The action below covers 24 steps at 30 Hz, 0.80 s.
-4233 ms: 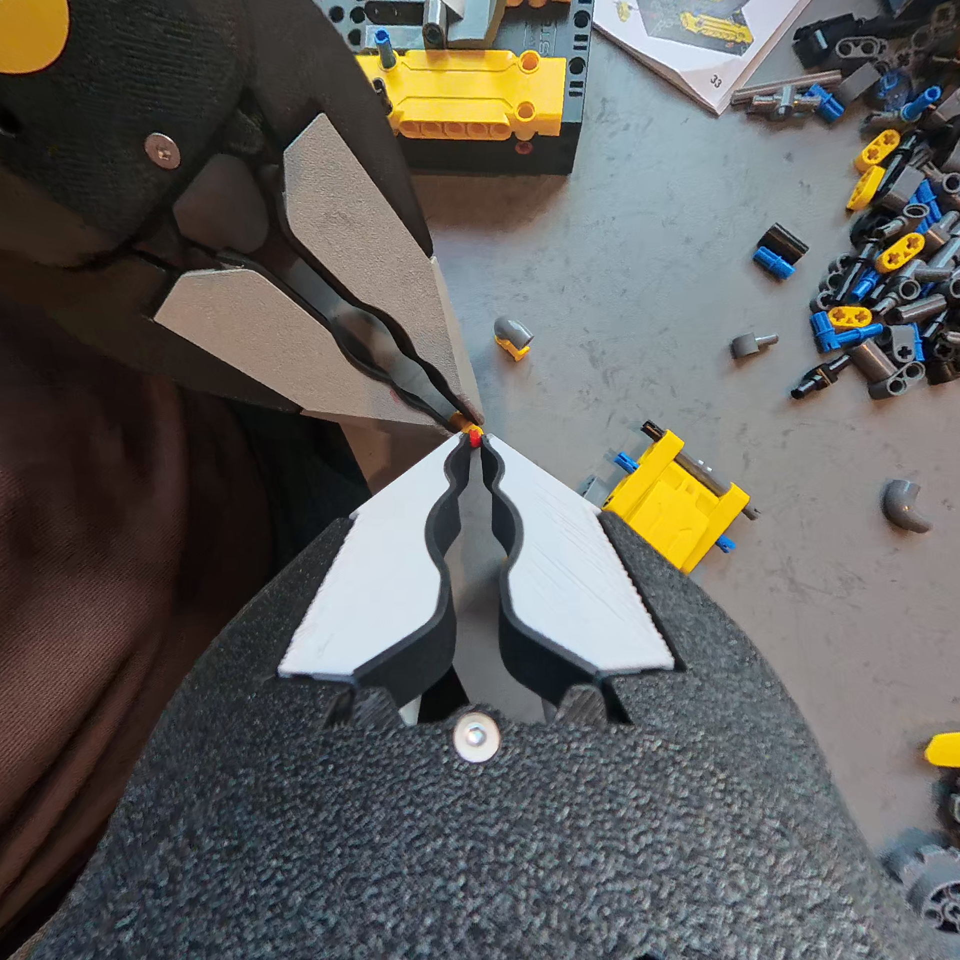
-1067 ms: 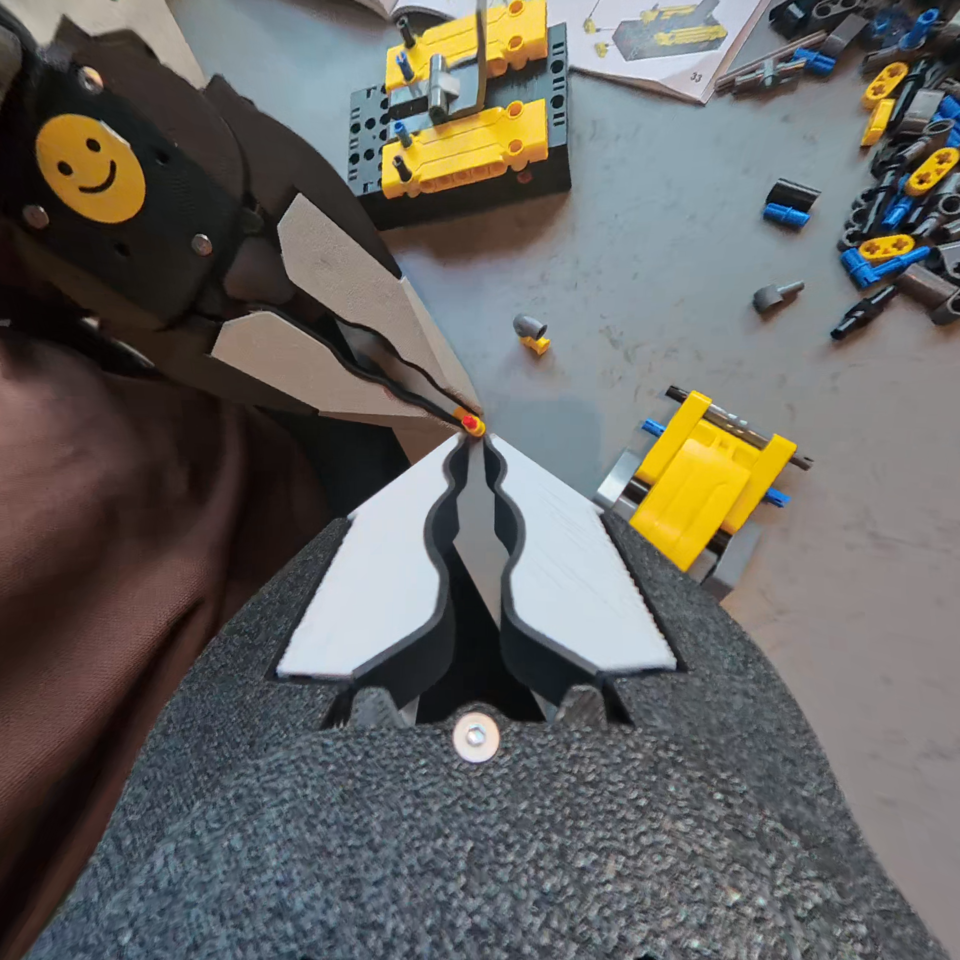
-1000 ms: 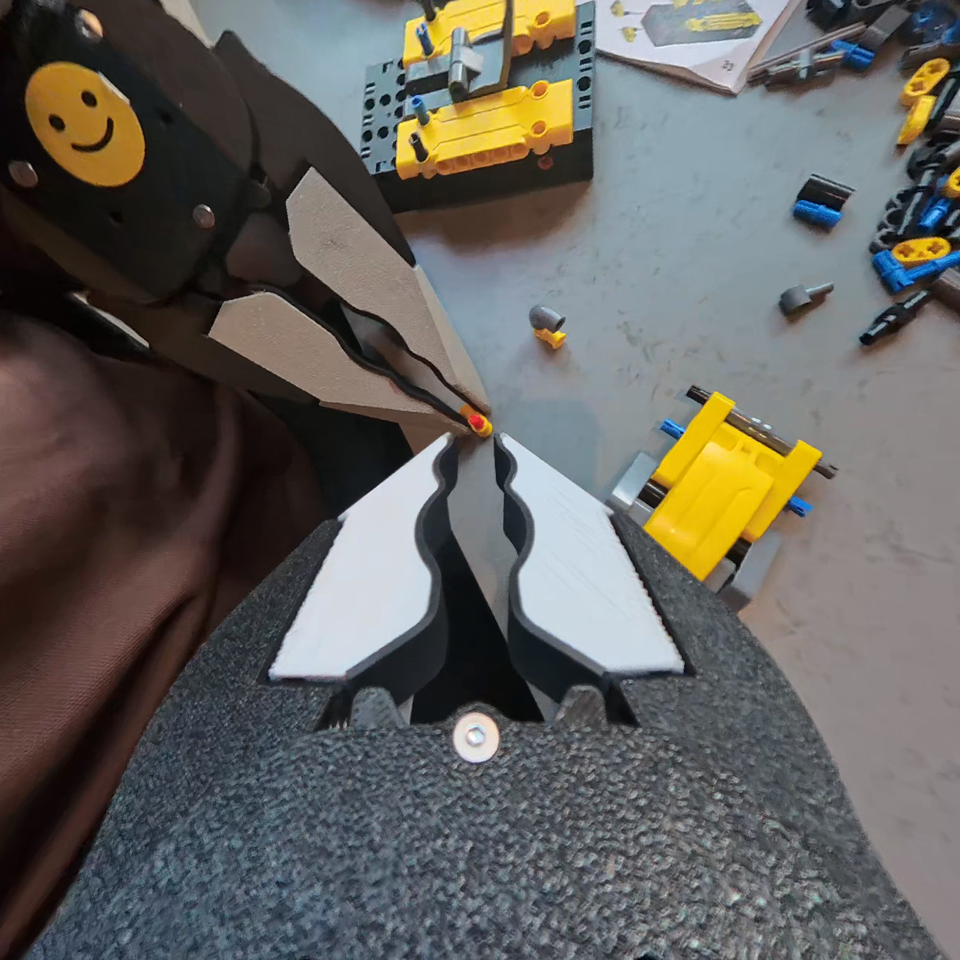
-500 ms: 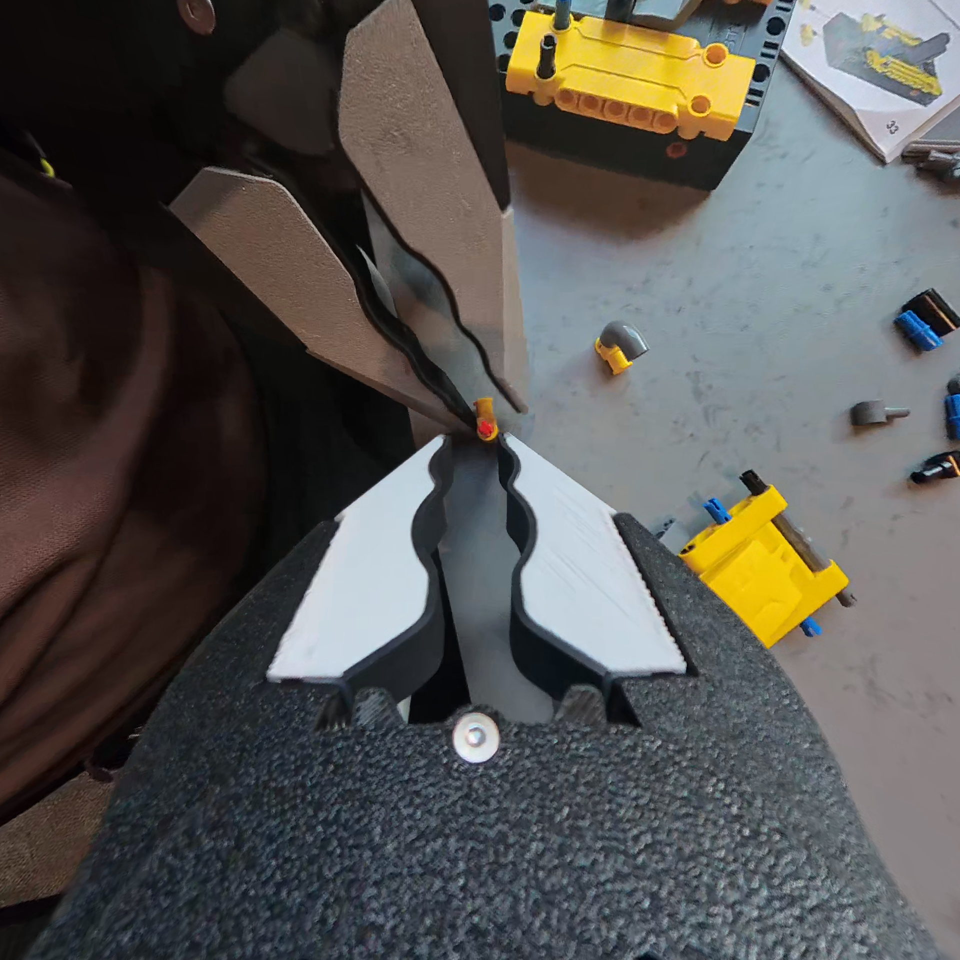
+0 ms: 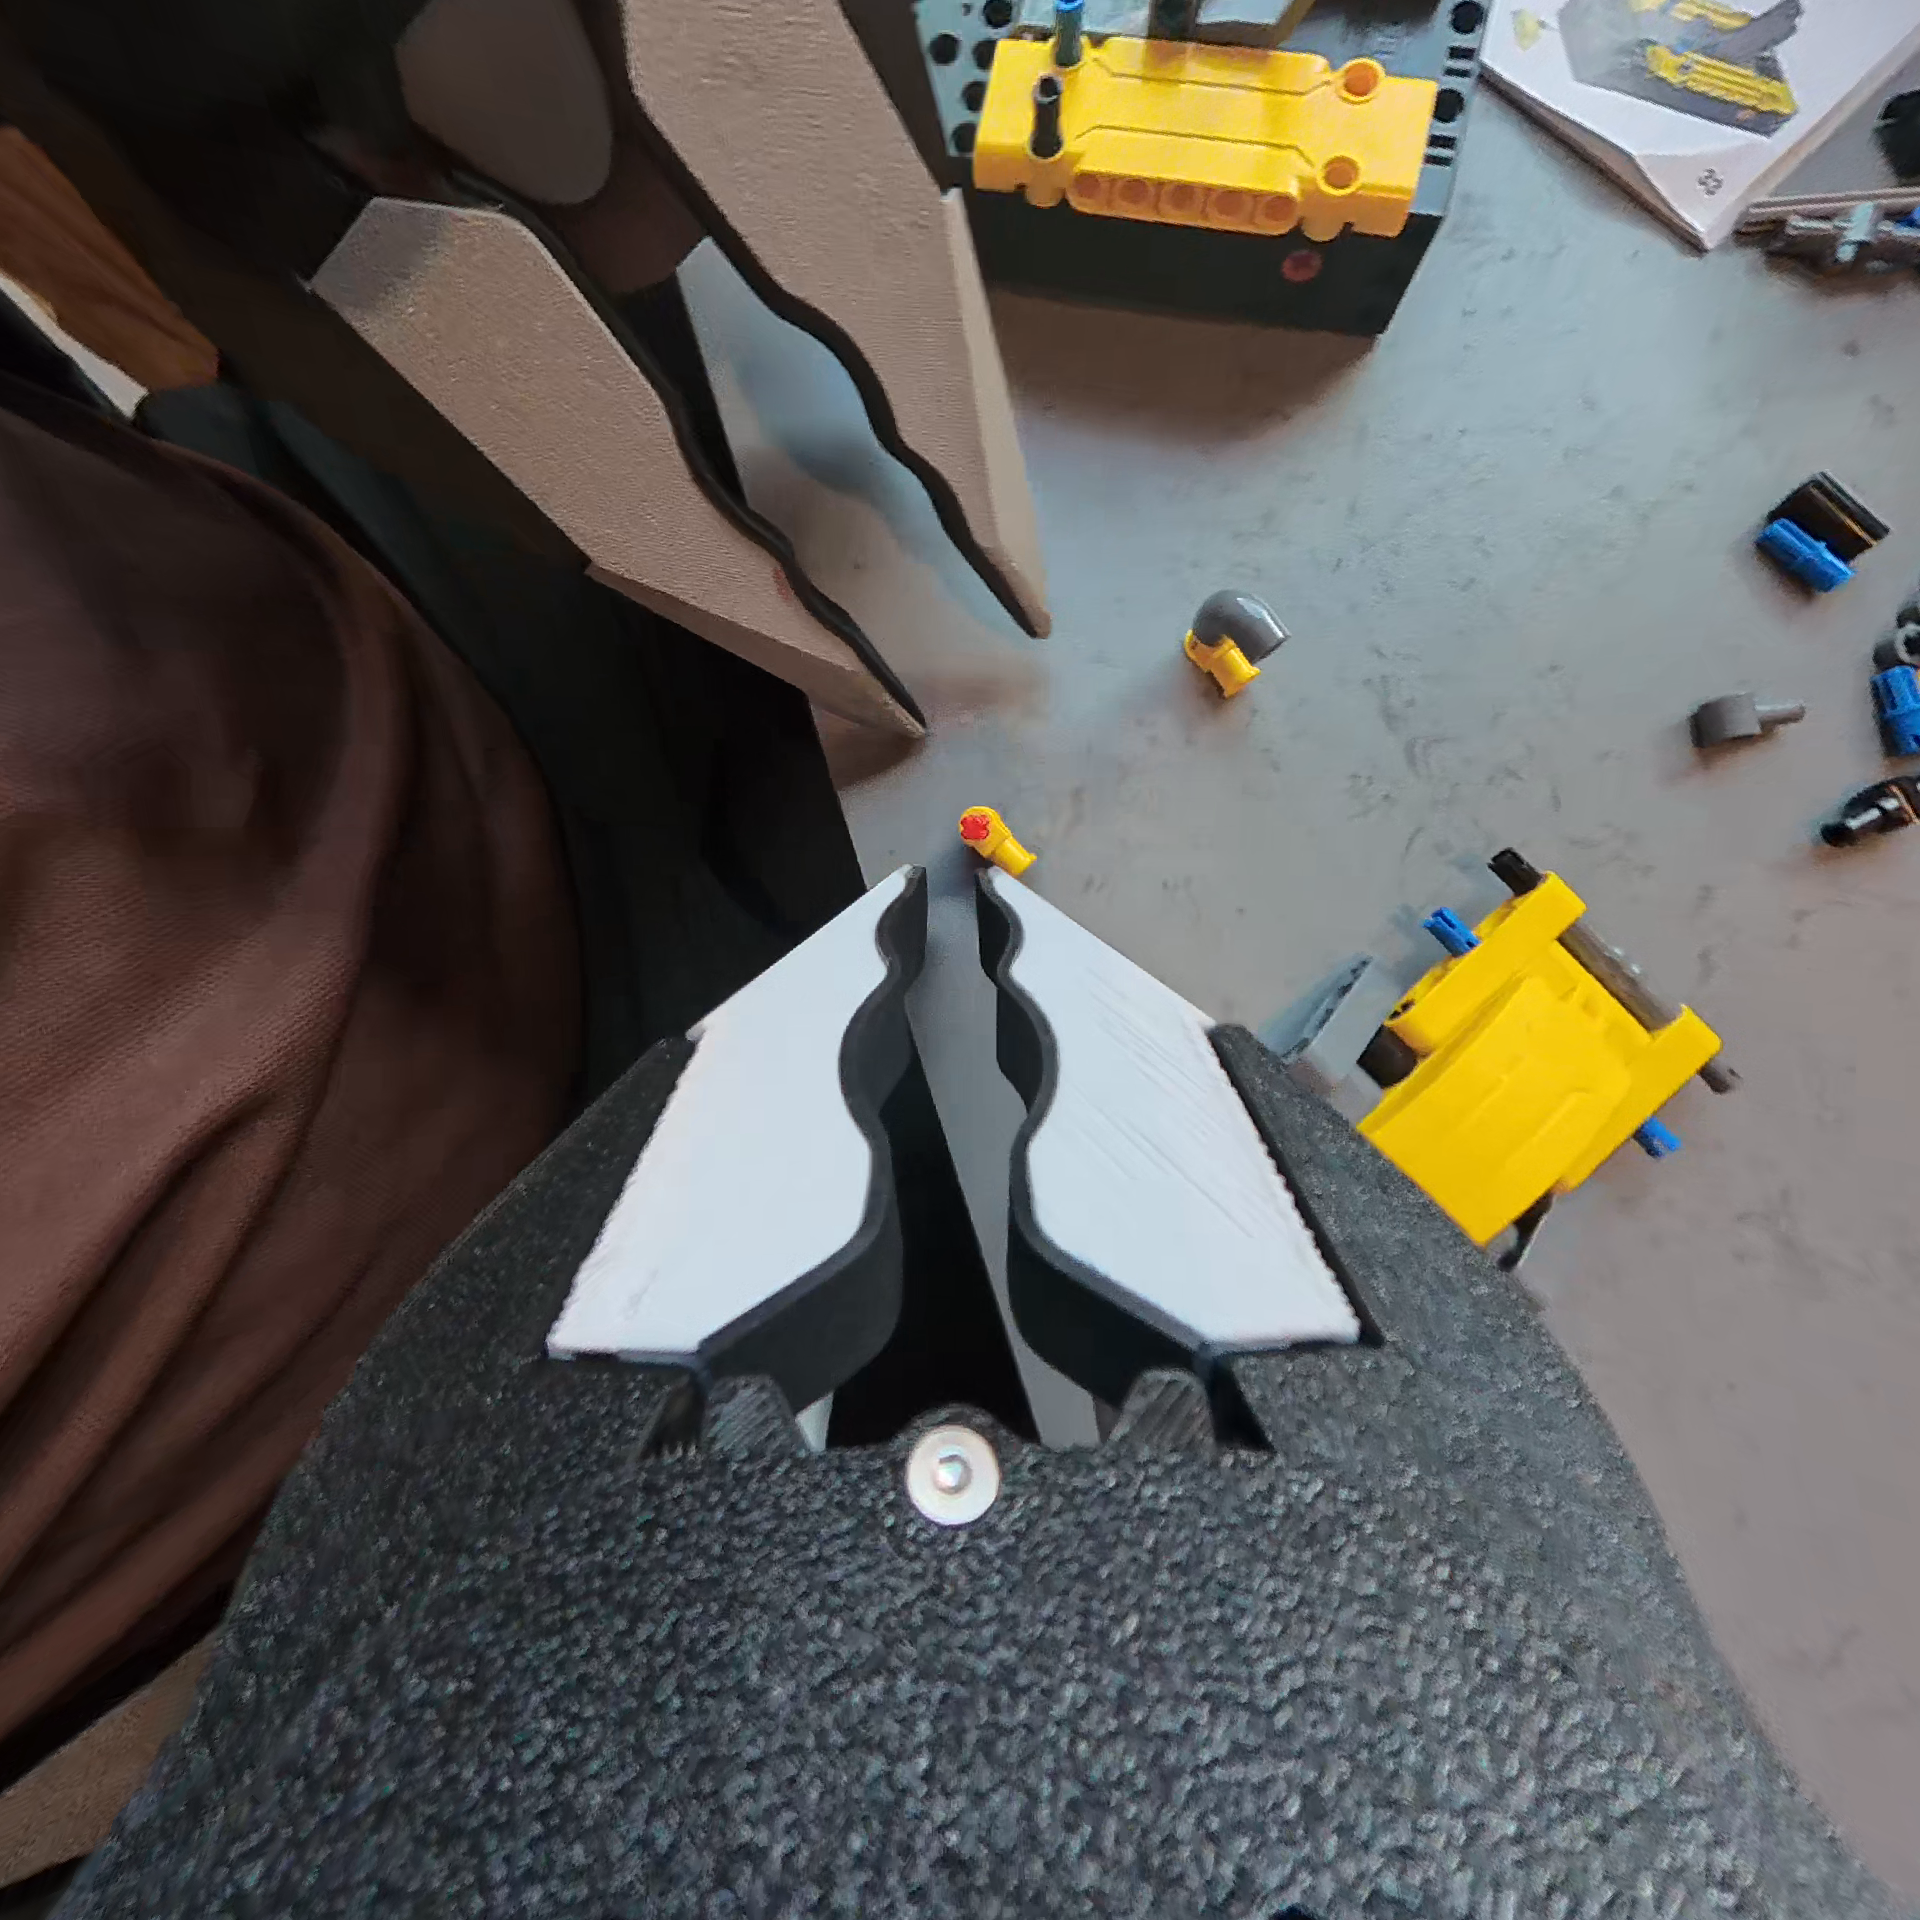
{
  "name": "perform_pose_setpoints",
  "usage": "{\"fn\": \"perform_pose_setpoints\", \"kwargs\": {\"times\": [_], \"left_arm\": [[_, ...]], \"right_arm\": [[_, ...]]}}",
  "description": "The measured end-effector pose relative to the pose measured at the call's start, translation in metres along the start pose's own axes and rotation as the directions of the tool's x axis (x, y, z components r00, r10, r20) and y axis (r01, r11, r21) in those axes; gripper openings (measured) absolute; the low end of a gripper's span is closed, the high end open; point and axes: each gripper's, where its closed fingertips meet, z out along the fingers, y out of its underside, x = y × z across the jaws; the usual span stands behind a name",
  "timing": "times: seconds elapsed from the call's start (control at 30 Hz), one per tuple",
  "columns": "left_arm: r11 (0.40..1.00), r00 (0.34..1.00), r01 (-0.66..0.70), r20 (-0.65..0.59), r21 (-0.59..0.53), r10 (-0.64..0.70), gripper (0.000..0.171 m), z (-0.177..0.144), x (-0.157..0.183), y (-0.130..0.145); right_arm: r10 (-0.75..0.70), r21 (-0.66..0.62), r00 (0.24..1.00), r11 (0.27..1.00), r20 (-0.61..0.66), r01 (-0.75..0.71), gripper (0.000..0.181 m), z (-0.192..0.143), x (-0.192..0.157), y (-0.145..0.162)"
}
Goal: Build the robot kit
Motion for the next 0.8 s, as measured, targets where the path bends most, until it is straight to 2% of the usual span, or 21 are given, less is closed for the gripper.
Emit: {"fn": "perform_pose_setpoints", "kwargs": {"times": [0.1,0.2,0.4,0.53,0.63,0.8], "left_arm": [[1.0,1.0,0.026,-0.012,0.011,-0.025,0.023,-0.003,0.004,0.003],[0.999,0.998,0.036,-0.048,0.027,-0.035,0.023,-0.002,0.011,0.0],[0.998,0.997,0.057,-0.057,0.02,-0.055,0.022,0.009,0.01,-0.01],[0.997,0.994,0.08,-0.083,0.023,-0.078,0.014,0.014,0.013,-0.014],[0.994,0.989,0.104,-0.108,0.02,-0.101,0.01,0.017,0.014,-0.016],[0.992,0.988,0.125,-0.096,0.023,-0.123,0.008,0.017,0.009,-0.015]], "right_arm": [[0.036,-0.008,0.999,0.999,-0.022,-0.036,0.011,-0.001,0.0,0.004],[0.014,-0.027,0.997,1.0,-0.072,-0.016,0.011,0.003,0.007,0.007],[0.041,-0.011,0.997,0.999,-0.067,-0.041,0.015,0.002,0.01,-0.001],[0.011,-0.031,0.997,0.999,-0.079,-0.013,0.015,0.007,0.012,0.002],[0.0,-0.014,0.998,1.0,-0.07,-0.001,0.004,0.009,0.011,-0.001],[0.007,0.016,0.997,1.0,-0.08,-0.006,0.003,0.011,0.015,-0.004]]}}
